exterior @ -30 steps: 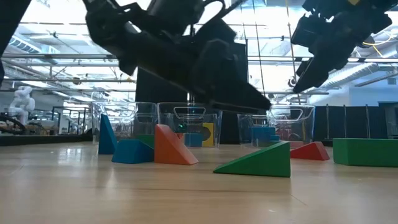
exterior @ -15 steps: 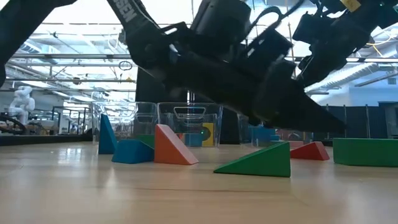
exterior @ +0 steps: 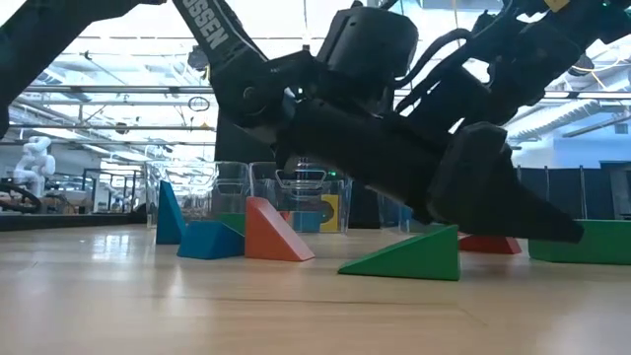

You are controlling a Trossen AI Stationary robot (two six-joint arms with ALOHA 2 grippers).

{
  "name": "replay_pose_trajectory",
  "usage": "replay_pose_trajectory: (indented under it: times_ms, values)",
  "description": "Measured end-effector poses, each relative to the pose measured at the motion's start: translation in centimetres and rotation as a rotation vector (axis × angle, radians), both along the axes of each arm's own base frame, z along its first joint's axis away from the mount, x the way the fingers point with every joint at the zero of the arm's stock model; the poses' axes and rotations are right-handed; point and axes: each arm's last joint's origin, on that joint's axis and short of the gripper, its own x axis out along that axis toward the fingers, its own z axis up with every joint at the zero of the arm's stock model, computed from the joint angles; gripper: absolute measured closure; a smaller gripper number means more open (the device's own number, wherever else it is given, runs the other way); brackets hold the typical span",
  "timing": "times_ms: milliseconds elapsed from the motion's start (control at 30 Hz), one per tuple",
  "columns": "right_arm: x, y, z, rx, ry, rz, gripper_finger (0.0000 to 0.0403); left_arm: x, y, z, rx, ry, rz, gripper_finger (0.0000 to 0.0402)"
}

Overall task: Sort blocks by size
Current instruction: Put the green arch block into the center transparent bin

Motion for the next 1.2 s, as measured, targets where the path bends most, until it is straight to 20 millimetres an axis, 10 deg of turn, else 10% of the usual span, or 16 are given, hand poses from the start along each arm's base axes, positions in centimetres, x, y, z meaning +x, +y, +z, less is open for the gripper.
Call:
replay_pose_trajectory:
  times_ms: [300, 1200]
  values:
    - [0.02, 0.0, 0.01, 0.0, -0.002, 0.0, 0.0222, 0.34, 0.02, -0.41, -0.002, -0.001, 0.016, 0.0093]
    - [0.06, 0.08, 0.07, 0.002, -0.01, 0.003, 0.0222, 0.3, 0.07, -0.45, -0.04, 0.022, 0.047, 0.0276]
